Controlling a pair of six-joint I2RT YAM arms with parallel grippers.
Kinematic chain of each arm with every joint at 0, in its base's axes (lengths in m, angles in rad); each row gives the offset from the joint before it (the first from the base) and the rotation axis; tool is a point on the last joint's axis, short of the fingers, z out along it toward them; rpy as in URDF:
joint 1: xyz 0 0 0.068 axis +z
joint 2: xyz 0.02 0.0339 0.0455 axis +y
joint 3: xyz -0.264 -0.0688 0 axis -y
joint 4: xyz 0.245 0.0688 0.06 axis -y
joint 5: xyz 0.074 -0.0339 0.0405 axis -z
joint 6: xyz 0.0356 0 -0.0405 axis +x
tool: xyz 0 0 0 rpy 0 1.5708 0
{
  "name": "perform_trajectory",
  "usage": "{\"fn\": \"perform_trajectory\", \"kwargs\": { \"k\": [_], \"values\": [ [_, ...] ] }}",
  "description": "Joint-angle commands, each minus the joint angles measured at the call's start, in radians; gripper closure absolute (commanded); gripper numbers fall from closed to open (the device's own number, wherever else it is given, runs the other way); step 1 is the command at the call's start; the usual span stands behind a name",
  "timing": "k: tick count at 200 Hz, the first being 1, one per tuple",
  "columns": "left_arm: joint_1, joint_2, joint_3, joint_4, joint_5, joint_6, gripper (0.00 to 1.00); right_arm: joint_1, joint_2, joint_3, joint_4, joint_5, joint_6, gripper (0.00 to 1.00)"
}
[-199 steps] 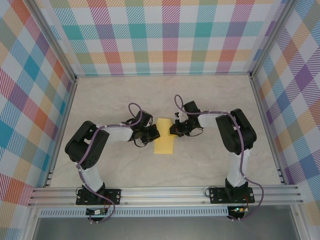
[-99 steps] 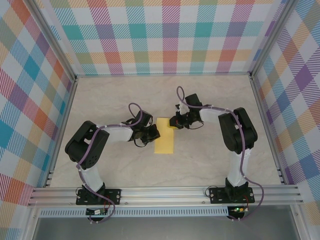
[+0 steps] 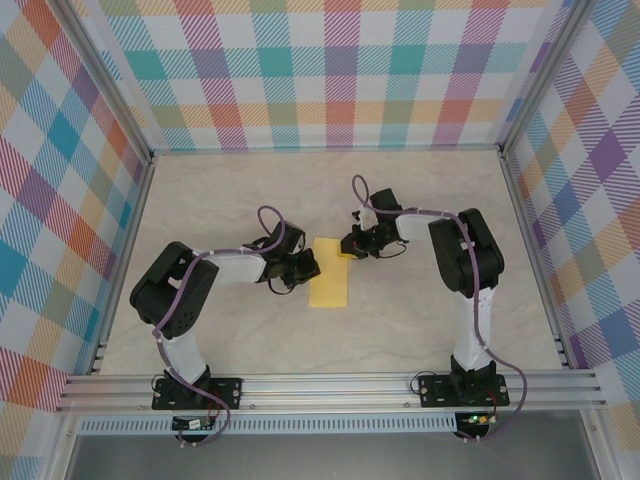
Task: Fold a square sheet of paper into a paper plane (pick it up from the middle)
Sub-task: Fold the square sheet of paper in half at the center of the table.
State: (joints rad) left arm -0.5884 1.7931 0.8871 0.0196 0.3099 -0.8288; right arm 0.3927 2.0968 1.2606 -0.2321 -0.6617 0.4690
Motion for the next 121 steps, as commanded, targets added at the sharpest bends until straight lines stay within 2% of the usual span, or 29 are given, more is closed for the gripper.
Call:
{"fn": "perform_trajectory", "kwargs": {
  "k": [1,37,121],
  "values": [
    [-0.014,0.020,-0.050,-0.115,-0.031,0.019,1.00,-0.001,-0.015,0.053,-0.072,0.005,-0.030,1.00],
    [-0.014,0.023,-0.046,-0.116,-0.026,0.023,1.00,-0.009,-0.013,0.136,-0.117,0.002,-0.036,1.00],
    [-0.014,0.027,-0.039,-0.119,-0.028,0.024,1.00,-0.017,0.121,0.198,-0.182,0.057,-0.058,1.00]
  ]
}}
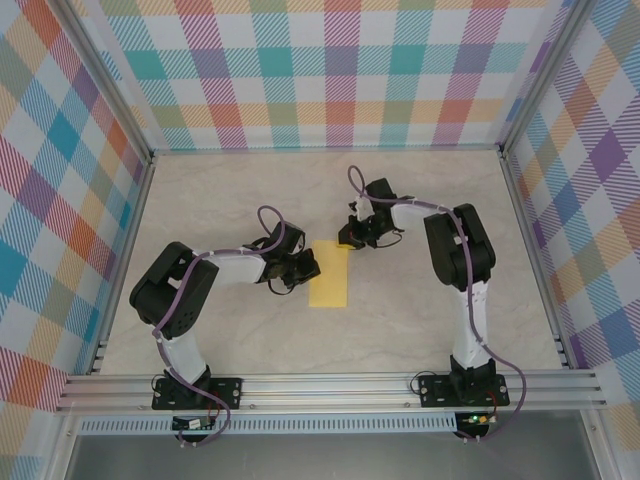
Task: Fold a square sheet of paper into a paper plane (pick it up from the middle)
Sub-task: Fold the square sheet of paper in half at the center of the table.
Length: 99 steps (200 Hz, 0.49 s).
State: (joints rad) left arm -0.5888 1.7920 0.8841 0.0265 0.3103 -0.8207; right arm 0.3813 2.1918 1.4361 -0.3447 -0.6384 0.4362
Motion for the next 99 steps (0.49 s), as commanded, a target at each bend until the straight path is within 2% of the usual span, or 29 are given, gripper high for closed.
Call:
{"fn": "perform_trajectory", "kwargs": {
  "k": [1,56,99],
  "values": [
    [-0.014,0.028,-0.036,-0.126,-0.028,0.016,1.00,-0.005,0.025,0.024,-0.071,0.032,-0.024,1.00],
    [-0.014,0.021,-0.055,-0.124,-0.031,0.020,1.00,-0.028,-0.023,0.081,-0.117,-0.039,-0.030,1.00],
    [-0.014,0.024,-0.066,-0.106,-0.021,0.018,1.00,-0.032,0.017,0.106,-0.127,0.004,-0.033,1.00]
  ]
}}
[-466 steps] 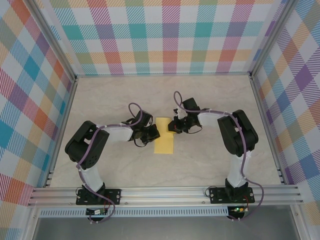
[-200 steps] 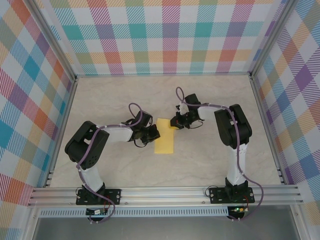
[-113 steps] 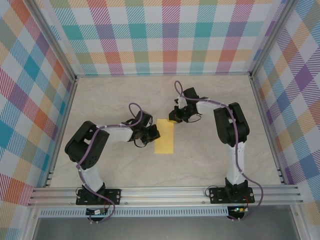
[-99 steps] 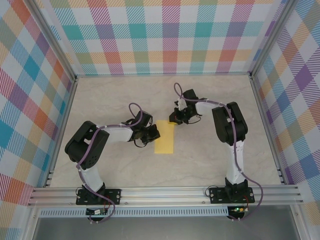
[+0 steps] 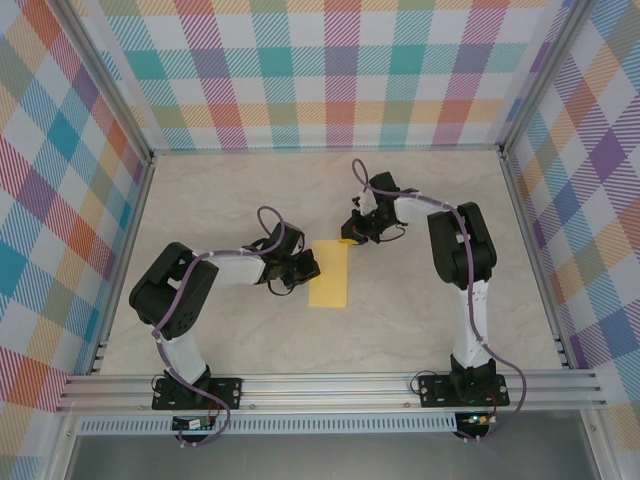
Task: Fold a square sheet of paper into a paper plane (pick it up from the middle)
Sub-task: Fold the square sheet of paper in half at the center of the table.
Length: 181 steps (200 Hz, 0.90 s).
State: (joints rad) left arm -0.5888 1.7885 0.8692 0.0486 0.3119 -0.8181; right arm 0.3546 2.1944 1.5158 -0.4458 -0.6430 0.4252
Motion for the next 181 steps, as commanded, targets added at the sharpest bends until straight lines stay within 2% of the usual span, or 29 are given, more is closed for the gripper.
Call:
{"fn": "perform_trajectory", "kwargs": {
  "k": [1,75,125,160,172,181],
  "values": [
    [-0.013,0.028,-0.051,-0.128,-0.022,0.016,1.00,-0.006,0.015,0.026,-0.024,0.009,-0.023,1.00],
    [-0.014,0.021,-0.048,-0.142,-0.031,0.016,1.00,-0.010,0.075,0.005,-0.048,0.036,-0.009,1.00],
    [-0.014,0.018,-0.058,-0.130,-0.027,0.008,1.00,-0.019,-0.046,0.045,-0.075,-0.021,0.011,0.98],
    [-0.014,0.005,-0.062,-0.130,-0.032,0.006,1.00,-0.019,-0.205,-0.094,-0.020,-0.003,0.055,0.99],
    [-0.013,0.009,-0.056,-0.123,-0.022,0.008,1.00,-0.017,-0.295,-0.212,0.035,0.109,0.130,0.99],
    [-0.014,0.015,-0.050,-0.122,-0.018,0.007,1.00,-0.016,-0.369,-0.340,0.150,0.075,0.176,0.97]
  ]
}}
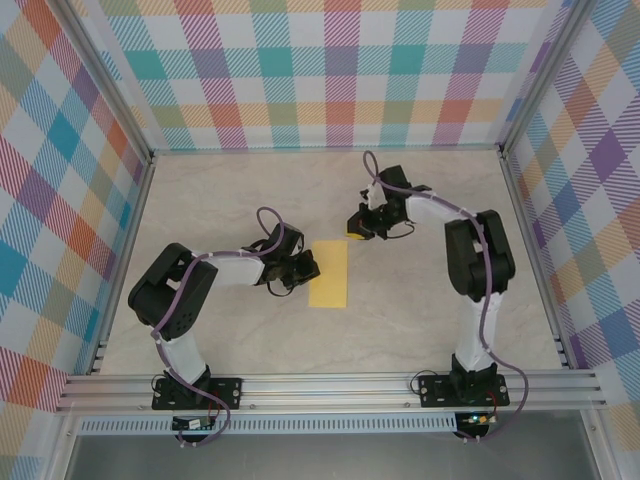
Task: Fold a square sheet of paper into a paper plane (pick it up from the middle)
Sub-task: Fold the square sheet of paper in half at the center of the table.
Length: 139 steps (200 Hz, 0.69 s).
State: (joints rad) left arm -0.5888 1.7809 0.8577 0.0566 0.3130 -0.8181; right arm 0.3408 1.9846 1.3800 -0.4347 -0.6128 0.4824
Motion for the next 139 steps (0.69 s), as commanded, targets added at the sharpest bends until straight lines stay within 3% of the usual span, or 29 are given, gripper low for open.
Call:
{"fn": "perform_trajectory", "kwargs": {
  "k": [1,14,56,139],
  "values": [
    [-0.014,0.023,-0.037,-0.129,-0.018,0.007,1.00,-0.002,-0.168,-0.215,0.151,0.037,0.122,0.97],
    [-0.014,0.026,-0.028,-0.129,-0.013,0.006,1.00,0.010,-0.222,-0.301,0.190,-0.022,0.139,0.98],
    [-0.014,0.014,-0.011,-0.151,-0.017,0.020,1.00,0.128,-0.318,-0.452,0.195,-0.032,0.151,0.99],
    [-0.014,0.013,-0.014,-0.149,-0.008,0.027,1.00,0.216,-0.254,-0.586,0.244,-0.051,0.149,1.00]
  ]
}}
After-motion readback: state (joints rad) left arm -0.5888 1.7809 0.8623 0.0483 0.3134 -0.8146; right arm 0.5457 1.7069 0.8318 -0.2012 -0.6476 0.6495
